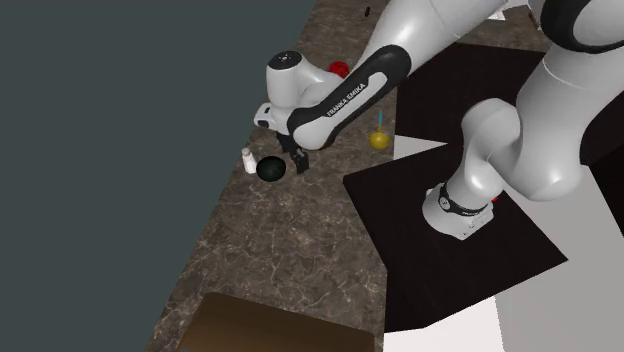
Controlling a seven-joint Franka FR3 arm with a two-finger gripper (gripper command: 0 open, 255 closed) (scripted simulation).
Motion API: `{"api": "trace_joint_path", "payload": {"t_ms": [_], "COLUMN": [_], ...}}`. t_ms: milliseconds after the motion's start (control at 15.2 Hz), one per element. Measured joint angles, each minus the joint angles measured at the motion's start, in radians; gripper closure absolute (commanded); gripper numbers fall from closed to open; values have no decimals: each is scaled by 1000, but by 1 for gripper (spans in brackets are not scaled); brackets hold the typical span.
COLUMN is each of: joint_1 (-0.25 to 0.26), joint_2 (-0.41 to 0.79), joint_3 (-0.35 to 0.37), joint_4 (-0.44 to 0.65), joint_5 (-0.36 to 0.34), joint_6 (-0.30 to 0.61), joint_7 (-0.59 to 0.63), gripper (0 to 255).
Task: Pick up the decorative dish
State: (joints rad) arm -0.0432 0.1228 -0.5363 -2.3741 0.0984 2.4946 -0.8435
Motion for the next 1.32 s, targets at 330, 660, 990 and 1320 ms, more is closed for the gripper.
{"api": "trace_joint_path", "payload": {"t_ms": [330,660,990,1320], "joint_1": [-97,-189,-212,-226], "joint_2": [228,395,457,489], "joint_3": [57,119,150,166], "joint_4": [146,278,301,310], "joint_5": [170,251,284,301], "joint_6": [27,34,69,91], "joint_7": [-198,-304,-326,-338], "gripper": [0,0,0,255]}}
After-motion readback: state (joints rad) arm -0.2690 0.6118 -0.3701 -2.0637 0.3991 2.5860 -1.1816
